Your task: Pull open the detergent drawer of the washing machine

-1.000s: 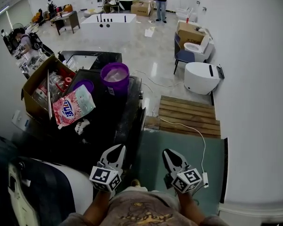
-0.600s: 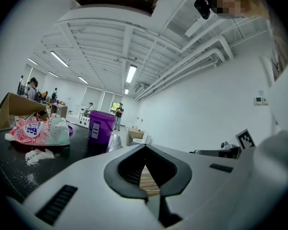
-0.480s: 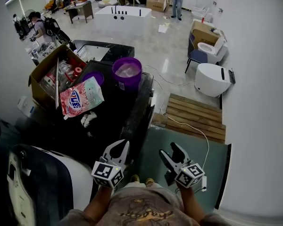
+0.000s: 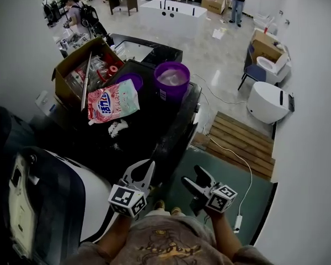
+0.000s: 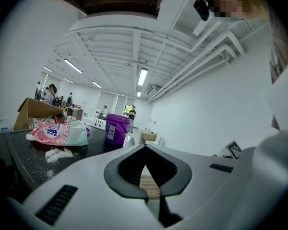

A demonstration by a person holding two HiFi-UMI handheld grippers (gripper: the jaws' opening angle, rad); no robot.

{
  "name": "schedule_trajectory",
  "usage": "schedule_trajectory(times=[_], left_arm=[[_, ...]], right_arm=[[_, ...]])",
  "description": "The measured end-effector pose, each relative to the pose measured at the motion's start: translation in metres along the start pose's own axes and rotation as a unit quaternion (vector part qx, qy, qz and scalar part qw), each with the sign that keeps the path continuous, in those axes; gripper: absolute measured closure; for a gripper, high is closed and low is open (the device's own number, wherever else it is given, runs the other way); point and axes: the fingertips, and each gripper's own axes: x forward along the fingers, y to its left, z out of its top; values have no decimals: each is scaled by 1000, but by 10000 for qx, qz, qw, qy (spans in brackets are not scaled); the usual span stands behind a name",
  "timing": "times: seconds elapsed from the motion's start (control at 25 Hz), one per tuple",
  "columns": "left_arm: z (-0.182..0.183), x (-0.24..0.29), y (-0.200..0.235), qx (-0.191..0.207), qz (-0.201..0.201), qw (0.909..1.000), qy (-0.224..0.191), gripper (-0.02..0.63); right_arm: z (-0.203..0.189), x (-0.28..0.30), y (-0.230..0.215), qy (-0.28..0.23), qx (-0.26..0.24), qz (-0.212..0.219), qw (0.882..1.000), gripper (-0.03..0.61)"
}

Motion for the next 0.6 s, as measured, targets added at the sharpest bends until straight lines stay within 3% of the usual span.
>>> schedule_trajectory(times=[0.32,0.44,0.6], left_arm=[[-6,-9,7,-24,317,9995,64,592],[-10,-13,10,-17,427,9990,118,592],[-15,-21,14,-2,597,9980,211,592]], right_arm=[[-50,34,-28,616,946,526,9922,118],[-64,47,-41,636,1358,633,9867,117],[-67,69,-43,515,1509,1115,9809,117]])
